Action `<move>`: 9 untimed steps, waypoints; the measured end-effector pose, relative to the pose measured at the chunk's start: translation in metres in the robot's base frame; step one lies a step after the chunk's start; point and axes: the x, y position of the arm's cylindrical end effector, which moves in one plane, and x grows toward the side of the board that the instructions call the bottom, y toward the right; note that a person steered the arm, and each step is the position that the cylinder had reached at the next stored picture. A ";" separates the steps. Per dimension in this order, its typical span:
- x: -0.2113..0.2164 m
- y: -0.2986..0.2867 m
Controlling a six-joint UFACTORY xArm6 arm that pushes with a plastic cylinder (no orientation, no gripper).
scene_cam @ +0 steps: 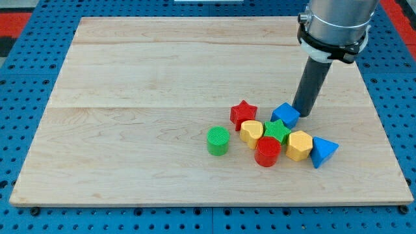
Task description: Move green circle into yellow heart
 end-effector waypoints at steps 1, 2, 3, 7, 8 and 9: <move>0.000 0.003; 0.002 -0.001; -0.040 -0.037; 0.038 -0.219; 0.081 -0.149; 0.065 -0.128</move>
